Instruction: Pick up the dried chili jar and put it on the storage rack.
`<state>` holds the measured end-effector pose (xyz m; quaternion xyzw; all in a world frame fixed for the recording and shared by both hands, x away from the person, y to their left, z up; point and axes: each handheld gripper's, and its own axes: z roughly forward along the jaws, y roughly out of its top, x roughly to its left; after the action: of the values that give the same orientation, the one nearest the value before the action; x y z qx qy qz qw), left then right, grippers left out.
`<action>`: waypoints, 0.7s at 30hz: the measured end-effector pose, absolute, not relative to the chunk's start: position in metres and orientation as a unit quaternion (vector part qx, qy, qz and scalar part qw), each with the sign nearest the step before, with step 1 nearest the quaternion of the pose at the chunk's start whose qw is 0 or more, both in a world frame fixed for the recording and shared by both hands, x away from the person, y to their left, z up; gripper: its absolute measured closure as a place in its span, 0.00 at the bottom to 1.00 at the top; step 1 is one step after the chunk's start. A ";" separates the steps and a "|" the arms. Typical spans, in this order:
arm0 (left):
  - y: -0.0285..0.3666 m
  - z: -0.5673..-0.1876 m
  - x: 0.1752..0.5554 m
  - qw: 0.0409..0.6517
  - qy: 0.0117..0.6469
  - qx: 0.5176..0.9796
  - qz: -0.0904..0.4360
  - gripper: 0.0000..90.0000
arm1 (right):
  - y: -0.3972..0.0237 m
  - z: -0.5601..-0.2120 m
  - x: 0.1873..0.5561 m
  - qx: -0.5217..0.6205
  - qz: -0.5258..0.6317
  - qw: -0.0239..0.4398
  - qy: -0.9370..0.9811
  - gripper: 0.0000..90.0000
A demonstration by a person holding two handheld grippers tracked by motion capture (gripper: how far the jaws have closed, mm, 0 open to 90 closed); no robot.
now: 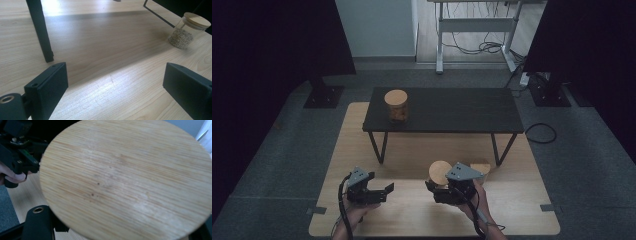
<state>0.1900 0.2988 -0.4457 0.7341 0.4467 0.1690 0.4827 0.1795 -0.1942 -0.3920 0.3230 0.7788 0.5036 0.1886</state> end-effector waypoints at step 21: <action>0.301 -0.447 0.190 0.488 0.445 0.732 0.166 0.06 | -0.196 -0.364 0.191 0.317 0.503 0.194 0.780 0.28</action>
<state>0.1902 0.3007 -0.4465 0.7321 0.4454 0.1661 0.4879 0.1906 -0.1961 -0.3640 0.3169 0.7801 0.5035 0.1937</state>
